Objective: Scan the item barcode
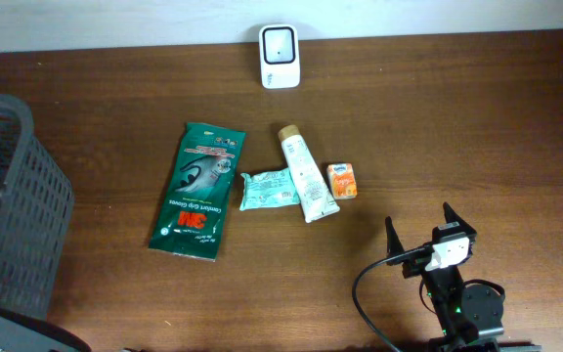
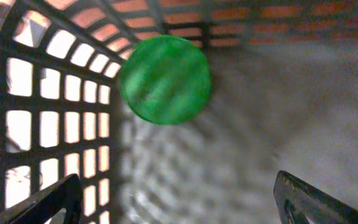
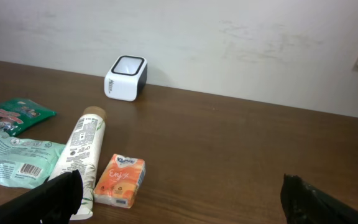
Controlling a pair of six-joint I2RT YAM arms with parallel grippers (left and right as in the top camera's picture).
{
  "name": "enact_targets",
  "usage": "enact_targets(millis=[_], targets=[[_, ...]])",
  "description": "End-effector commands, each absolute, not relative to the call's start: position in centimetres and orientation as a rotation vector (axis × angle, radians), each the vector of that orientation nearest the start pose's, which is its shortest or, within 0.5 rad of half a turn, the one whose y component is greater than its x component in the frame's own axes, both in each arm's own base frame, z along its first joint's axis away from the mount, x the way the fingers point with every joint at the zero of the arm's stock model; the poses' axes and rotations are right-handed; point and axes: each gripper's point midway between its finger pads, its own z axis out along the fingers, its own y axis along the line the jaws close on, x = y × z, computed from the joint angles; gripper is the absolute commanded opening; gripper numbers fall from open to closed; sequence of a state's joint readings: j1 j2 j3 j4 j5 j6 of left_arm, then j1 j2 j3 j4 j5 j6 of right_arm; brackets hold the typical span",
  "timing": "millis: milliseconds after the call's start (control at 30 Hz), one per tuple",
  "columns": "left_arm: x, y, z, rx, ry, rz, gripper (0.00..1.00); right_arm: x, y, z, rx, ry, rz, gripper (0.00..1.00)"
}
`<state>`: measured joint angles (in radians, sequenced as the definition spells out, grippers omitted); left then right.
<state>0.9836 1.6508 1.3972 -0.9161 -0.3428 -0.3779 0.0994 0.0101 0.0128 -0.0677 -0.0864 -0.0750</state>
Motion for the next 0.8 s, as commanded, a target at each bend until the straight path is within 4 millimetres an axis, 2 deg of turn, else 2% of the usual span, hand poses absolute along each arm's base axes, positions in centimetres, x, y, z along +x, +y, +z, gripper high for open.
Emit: enact_targets(millis=[0,133,300,500,667,767], targets=[[14.6,37.0,15.0,-1.856,2.113,0.804,0.97,24.3,4.0,15.8,-0.209,1.627,0.096,0.98],[15.1,37.8,13.7,-1.728,2.265,0.833,0.98,24.3,4.0,15.8,-0.209,1.627,0.096,0.98],[14.2,39.2,13.4,-1.745,2.242,0.958,1.0,24.3,4.0,15.8,-0.209,1.627,0.096,0.99],[14.0,39.8,10.1,-1.79,2.283,0.865,1.0,24.3,4.0,15.8,-0.209,1.627,0.096,0.98],[14.3,40.2,8.5,-1.797,2.303,0.859,1.0,24.3,4.0,15.8,-0.209,1.627,0.096,0.98],[14.5,40.5,8.5,-1.792,2.288,0.863,1.0,24.3,4.0,15.8,-0.209,1.627,0.096,0.98]])
